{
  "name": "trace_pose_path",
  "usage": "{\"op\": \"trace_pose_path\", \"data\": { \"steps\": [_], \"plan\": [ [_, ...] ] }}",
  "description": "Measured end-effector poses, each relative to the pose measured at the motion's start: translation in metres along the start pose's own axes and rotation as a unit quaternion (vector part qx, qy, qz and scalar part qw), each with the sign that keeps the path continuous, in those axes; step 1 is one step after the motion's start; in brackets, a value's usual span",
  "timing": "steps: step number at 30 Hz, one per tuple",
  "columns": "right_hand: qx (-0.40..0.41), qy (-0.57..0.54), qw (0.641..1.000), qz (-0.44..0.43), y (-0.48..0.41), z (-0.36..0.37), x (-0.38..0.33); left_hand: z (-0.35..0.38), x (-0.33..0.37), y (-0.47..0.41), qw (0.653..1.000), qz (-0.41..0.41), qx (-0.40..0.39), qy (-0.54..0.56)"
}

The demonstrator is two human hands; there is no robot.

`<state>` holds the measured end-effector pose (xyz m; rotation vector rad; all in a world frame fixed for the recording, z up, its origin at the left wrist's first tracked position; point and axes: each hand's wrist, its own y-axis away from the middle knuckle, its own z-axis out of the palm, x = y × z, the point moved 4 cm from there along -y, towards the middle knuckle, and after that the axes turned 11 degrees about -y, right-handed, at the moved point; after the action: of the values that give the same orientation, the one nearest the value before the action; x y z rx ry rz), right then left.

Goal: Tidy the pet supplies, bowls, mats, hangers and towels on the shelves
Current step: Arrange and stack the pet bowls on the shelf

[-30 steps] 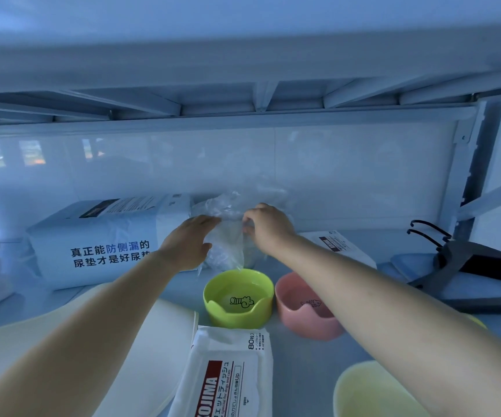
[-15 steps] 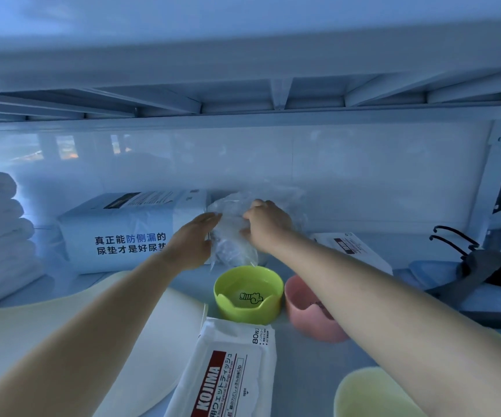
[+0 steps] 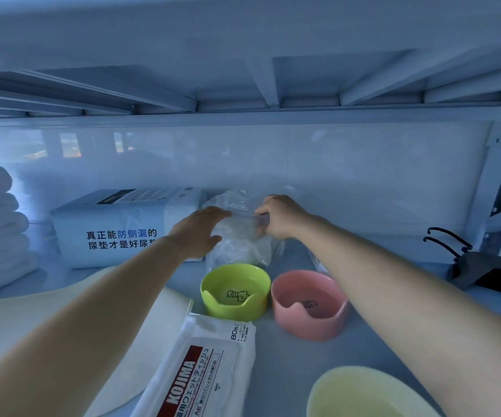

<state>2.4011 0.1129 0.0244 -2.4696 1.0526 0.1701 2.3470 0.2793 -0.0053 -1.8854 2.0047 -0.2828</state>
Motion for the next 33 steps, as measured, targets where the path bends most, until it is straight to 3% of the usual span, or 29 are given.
{"op": "trace_pose_path", "data": {
  "steps": [11,19,26,33],
  "plan": [
    [0.021,0.035,0.999,0.008,0.021,-0.011,0.039,0.003,0.033,-0.007,0.999,0.033,0.022,-0.024],
    [0.047,-0.010,0.999,0.004,0.033,-0.002,0.031,0.002,0.034,0.010,0.998,0.004,-0.025,-0.061],
    [0.049,-0.013,0.999,0.005,0.038,-0.001,0.022,0.000,0.027,0.012,0.985,-0.017,-0.058,-0.162],
    [0.052,0.011,0.998,0.026,0.048,0.002,0.019,-0.007,0.020,0.037,0.994,-0.012,-0.034,-0.107]
  ]
}}
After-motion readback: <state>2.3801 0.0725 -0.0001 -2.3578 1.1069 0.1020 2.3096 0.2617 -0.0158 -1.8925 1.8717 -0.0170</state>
